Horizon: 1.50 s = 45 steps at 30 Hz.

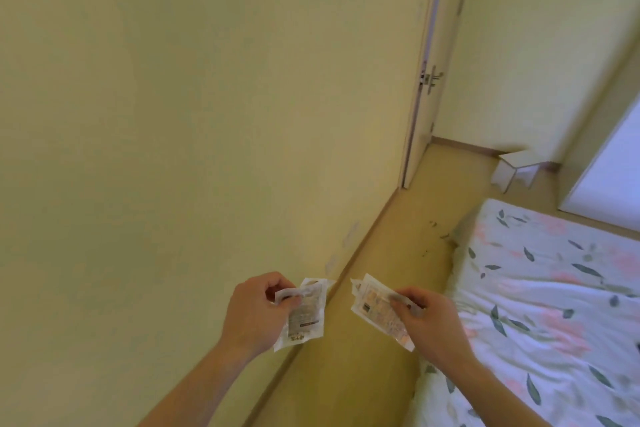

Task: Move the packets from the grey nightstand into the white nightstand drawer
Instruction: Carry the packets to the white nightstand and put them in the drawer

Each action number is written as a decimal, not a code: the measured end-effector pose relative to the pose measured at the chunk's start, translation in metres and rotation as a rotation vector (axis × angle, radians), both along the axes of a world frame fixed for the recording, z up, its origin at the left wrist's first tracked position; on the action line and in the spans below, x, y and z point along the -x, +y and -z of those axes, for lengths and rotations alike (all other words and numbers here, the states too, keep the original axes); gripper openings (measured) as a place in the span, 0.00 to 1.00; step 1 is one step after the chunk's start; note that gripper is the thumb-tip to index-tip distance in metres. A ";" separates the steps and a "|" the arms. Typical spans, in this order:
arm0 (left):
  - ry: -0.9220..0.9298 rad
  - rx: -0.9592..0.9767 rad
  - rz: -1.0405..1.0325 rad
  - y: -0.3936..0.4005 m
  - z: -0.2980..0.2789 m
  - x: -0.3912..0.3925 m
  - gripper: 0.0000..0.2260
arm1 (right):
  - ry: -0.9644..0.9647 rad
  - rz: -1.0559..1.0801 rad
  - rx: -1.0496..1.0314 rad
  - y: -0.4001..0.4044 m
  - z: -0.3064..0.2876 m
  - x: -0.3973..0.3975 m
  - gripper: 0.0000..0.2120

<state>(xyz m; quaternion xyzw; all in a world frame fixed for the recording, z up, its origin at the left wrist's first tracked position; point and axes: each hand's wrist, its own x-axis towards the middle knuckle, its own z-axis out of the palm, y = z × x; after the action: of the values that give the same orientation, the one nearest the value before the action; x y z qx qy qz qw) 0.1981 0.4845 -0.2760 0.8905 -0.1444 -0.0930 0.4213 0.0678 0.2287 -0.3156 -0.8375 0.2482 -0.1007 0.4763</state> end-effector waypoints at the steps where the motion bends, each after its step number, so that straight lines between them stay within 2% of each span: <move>1: 0.004 0.010 0.020 -0.015 0.000 -0.017 0.07 | 0.000 0.022 -0.008 -0.012 -0.001 -0.012 0.08; 11: 0.040 0.027 0.294 -0.197 0.002 -0.159 0.07 | -0.040 0.305 0.039 -0.139 -0.027 -0.090 0.13; 18: 0.024 0.066 0.480 -0.335 0.011 -0.251 0.07 | -0.035 0.502 0.062 -0.239 -0.025 -0.139 0.09; 24: 0.014 0.061 0.661 -0.469 0.009 -0.338 0.08 | -0.050 0.685 0.041 -0.325 -0.037 -0.194 0.10; 33: -0.039 0.061 0.957 -0.687 0.004 -0.380 0.08 | -0.035 1.033 0.053 -0.451 -0.028 -0.202 0.08; 39: -0.045 0.073 1.017 -0.824 0.012 -0.414 0.08 | -0.009 1.090 0.036 -0.576 -0.008 -0.232 0.08; 45: -0.048 0.052 0.969 -0.944 0.005 -0.473 0.07 | 0.005 1.020 -0.001 -0.713 -0.013 -0.287 0.10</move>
<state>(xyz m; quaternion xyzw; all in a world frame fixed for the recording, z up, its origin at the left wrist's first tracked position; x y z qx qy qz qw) 0.6708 -0.4594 -0.2814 0.7119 -0.5544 -0.2541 0.3482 0.3553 -0.4847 -0.3021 -0.6099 0.6266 -0.3182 0.3663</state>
